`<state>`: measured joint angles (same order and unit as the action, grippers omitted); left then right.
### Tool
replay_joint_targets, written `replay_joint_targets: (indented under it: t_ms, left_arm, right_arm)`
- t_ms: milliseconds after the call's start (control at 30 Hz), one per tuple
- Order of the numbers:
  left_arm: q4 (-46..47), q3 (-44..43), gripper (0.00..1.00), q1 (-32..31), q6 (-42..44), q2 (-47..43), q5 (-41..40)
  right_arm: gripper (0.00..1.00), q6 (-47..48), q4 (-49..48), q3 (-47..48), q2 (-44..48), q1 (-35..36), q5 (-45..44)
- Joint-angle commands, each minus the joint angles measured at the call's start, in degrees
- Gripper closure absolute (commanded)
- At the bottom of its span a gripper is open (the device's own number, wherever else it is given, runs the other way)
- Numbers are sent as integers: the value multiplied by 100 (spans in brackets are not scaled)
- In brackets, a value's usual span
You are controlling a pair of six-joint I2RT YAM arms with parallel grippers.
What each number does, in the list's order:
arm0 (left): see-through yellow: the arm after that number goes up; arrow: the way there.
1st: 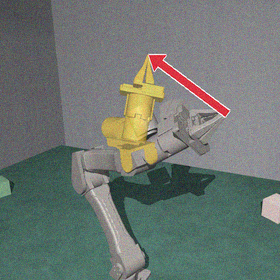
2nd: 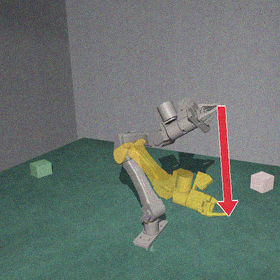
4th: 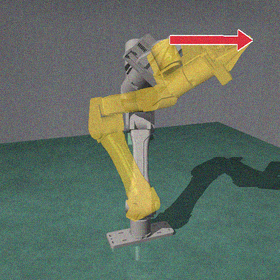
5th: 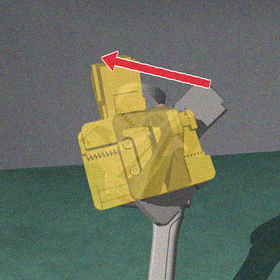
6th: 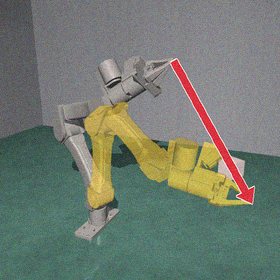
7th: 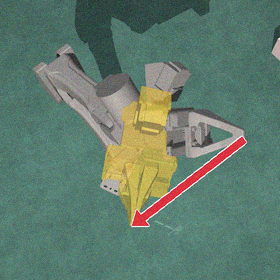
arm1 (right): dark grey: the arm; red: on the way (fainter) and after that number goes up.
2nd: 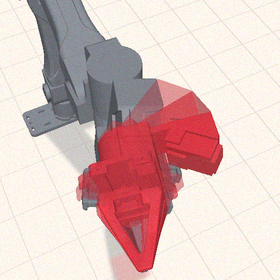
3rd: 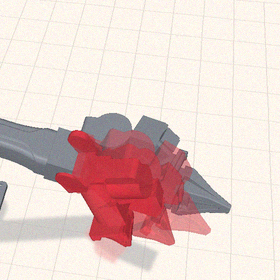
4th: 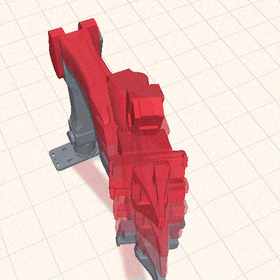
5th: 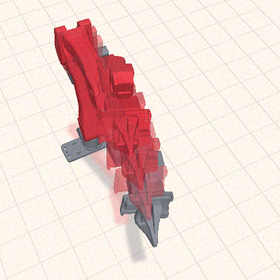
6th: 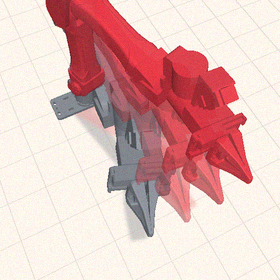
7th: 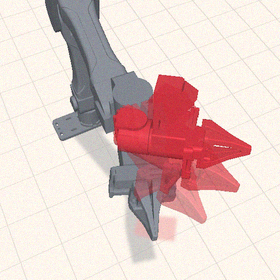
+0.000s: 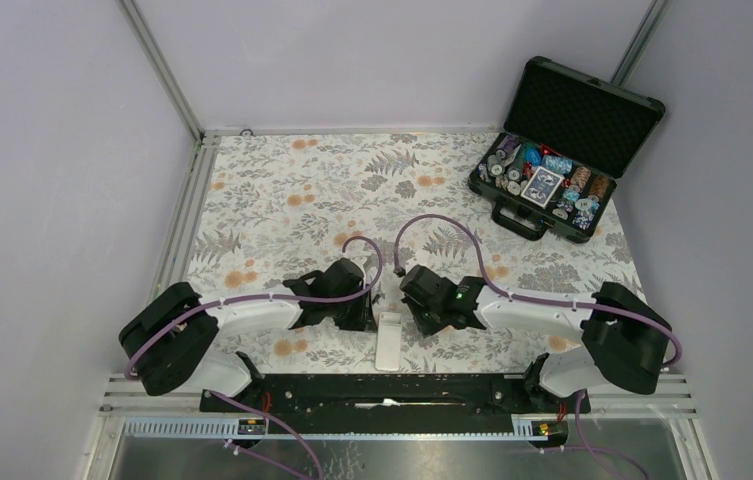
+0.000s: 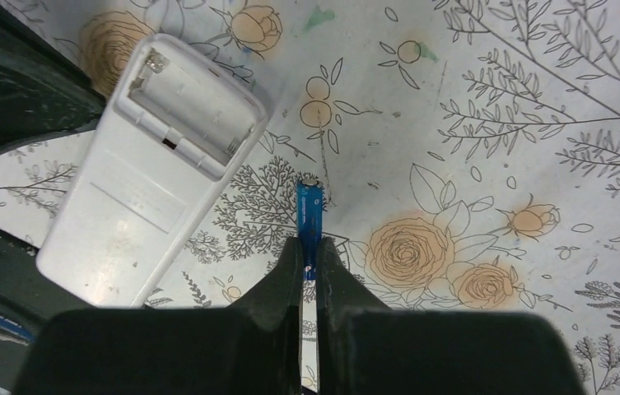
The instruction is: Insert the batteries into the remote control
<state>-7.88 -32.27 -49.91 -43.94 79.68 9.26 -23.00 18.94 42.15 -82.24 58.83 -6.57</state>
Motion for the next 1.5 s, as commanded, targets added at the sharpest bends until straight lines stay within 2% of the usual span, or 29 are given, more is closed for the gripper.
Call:
replay_joint_targets:
  t_ms: [0,200,633,933,1200,1467]
  left_arm:
    - [-241,-1,79,26,197,172,-189]
    - [-328,88,79,28,136,-96,-348]
    - [-1007,311,67,140,101,-1359,-1046]
    - [-1150,761,57,785,60,-2653,-995]
    - [-1451,889,37,1177,106,-3611,-954]
    - [-1596,857,18,1288,22,-4206,-971]
  right_arm:
    - [100,27,224,64,420,-3,-230]
    - [100,560,217,202,585,-3,-82]
    - [100,1841,216,849,247,-8,518]
    - [100,2942,213,1264,-204,-27,1150]
    - [100,3631,445,1577,-559,-34,1242]
    - [100,3876,873,1953,-1088,-28,1088]
